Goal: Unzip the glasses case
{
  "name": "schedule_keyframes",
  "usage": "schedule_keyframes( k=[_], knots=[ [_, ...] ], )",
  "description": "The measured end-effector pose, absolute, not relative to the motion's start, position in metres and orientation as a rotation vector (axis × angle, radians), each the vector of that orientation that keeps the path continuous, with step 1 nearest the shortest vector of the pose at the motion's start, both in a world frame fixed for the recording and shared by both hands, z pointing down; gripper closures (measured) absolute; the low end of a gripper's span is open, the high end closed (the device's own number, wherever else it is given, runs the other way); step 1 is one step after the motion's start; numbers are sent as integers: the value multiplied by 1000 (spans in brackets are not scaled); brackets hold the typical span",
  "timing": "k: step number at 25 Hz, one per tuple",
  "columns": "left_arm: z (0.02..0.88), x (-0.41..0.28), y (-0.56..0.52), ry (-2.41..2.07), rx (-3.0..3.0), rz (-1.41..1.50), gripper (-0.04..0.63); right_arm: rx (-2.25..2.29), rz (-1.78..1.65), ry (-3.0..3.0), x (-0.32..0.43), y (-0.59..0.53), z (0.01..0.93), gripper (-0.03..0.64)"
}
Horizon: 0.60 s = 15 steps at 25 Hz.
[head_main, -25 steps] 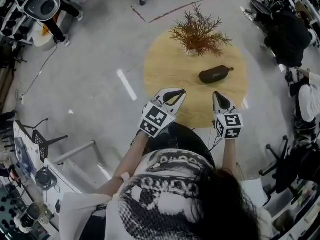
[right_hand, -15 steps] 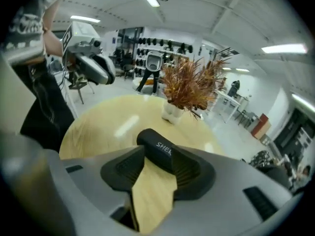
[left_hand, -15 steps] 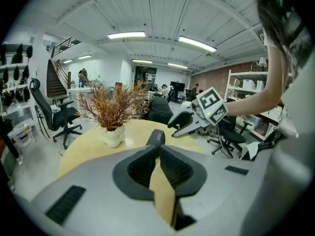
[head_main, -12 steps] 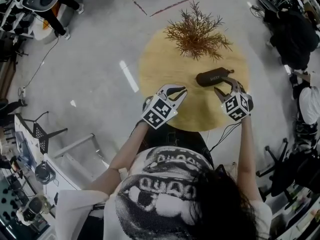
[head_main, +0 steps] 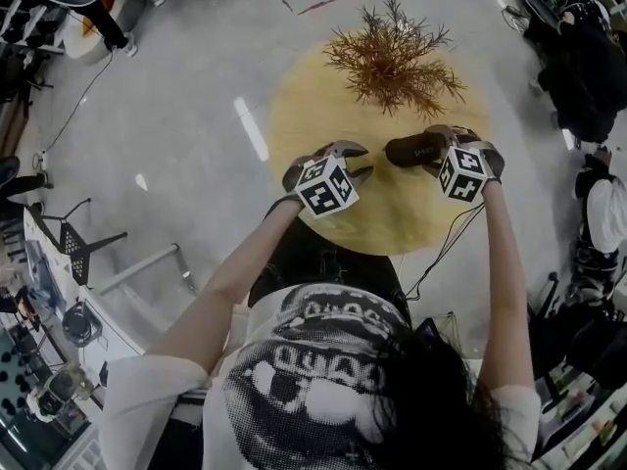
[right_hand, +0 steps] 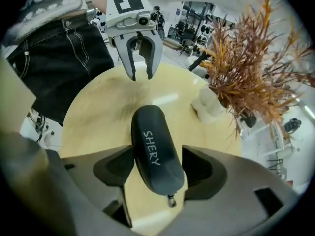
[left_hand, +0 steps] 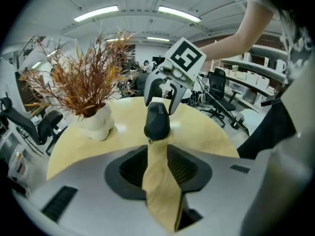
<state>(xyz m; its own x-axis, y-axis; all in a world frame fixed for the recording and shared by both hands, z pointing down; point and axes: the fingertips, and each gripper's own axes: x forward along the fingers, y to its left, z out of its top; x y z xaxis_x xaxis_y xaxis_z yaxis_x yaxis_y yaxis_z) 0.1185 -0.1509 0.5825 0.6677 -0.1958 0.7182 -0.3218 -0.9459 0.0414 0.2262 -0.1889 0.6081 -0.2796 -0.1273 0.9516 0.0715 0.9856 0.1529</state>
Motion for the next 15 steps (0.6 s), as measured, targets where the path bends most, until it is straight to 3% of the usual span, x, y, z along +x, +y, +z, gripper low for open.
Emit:
schedule_keyframes(
  k=[15],
  knots=[
    [631,160,-175,18,2824,1347,469,-30,-97,-1788,223,-185,621,308]
  ],
)
